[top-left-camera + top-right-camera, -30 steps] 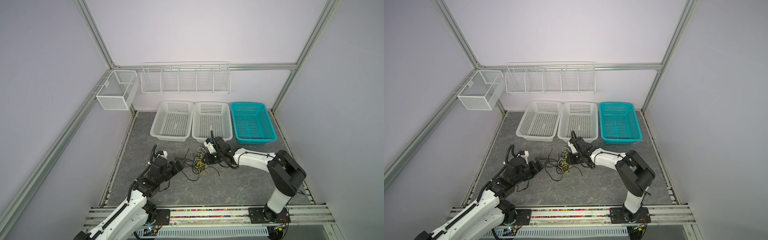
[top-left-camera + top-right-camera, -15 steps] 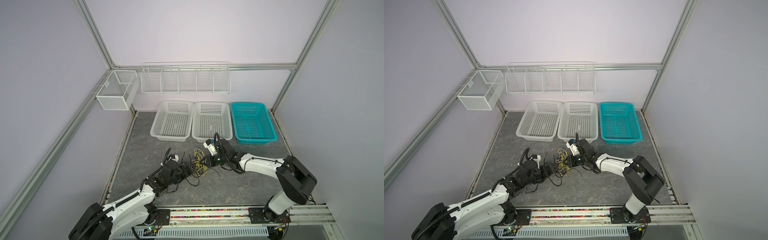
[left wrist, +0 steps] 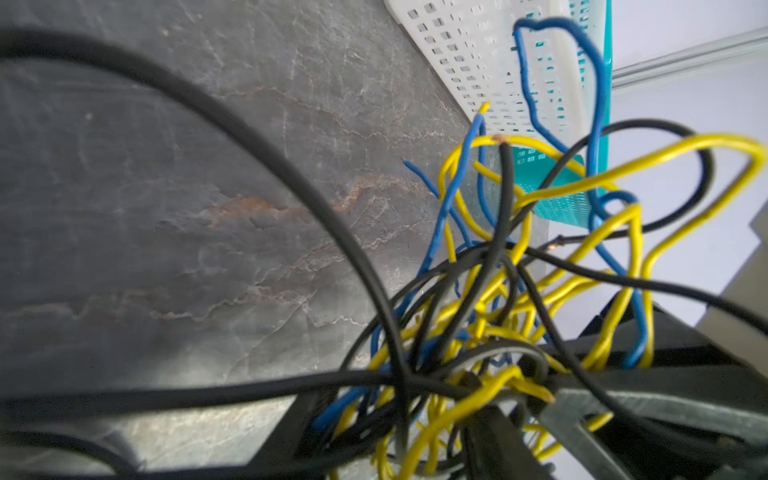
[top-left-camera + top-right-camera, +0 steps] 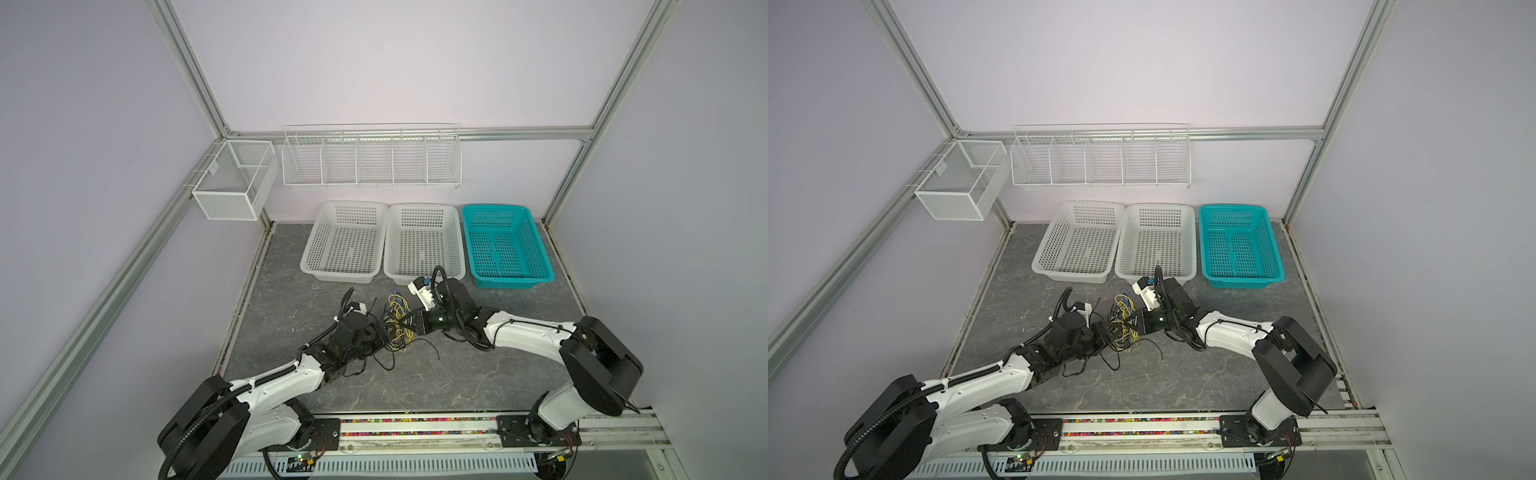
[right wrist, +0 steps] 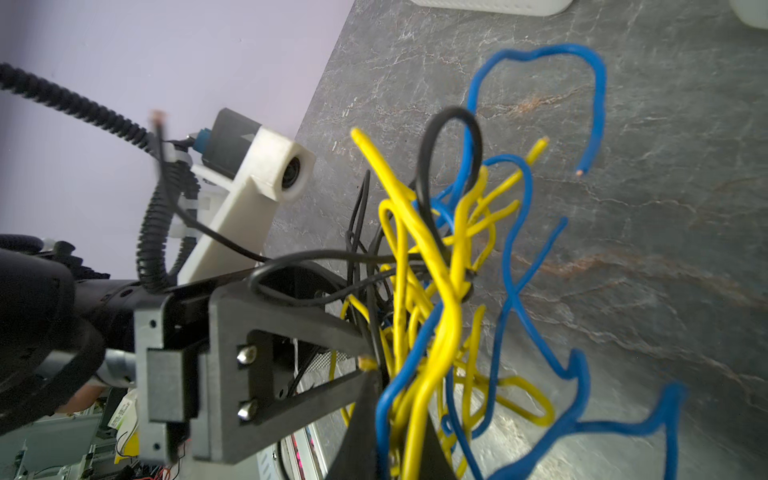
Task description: Untangle the cables
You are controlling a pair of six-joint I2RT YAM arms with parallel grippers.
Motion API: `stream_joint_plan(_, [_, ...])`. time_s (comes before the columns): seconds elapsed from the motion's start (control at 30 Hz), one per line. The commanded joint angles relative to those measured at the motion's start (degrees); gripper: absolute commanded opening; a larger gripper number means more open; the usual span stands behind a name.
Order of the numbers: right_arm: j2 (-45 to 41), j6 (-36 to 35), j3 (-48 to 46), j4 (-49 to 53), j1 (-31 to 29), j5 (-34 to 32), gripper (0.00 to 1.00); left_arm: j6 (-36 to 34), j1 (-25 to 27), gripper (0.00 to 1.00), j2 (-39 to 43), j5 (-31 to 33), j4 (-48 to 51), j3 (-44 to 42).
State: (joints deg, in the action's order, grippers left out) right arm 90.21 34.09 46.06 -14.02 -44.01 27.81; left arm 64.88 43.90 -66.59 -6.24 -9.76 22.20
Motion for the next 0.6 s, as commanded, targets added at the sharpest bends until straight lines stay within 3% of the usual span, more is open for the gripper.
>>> stream_joint_plan(0.0, [-1.61, 0.36, -0.2, -2.08, -1.43, 3.48, 0.06, -1.05, 0.66, 0.35, 0.15, 0.22, -4.31, 3.99])
stream_joint_plan(0.1, [-2.04, 0.04, -0.01, -0.95, -1.43, 2.88, 0.06, -1.67, 0.62, 0.22, 1.79, 1.31, -3.23, 4.08])
stream_joint_plan(0.37, [-3.58, -2.46, 1.53, 5.12, -1.48, -0.68, 0.1, -4.28, 0.66, 0.02, 7.07, 4.07, 2.83, 4.31])
stream_joint_plan(0.57, [-6.97, -4.74, 1.49, 8.88, -1.4, -4.56, 0.22, -7.34, 0.6, 0.0, 8.5, 5.35, 11.32, 7.43])
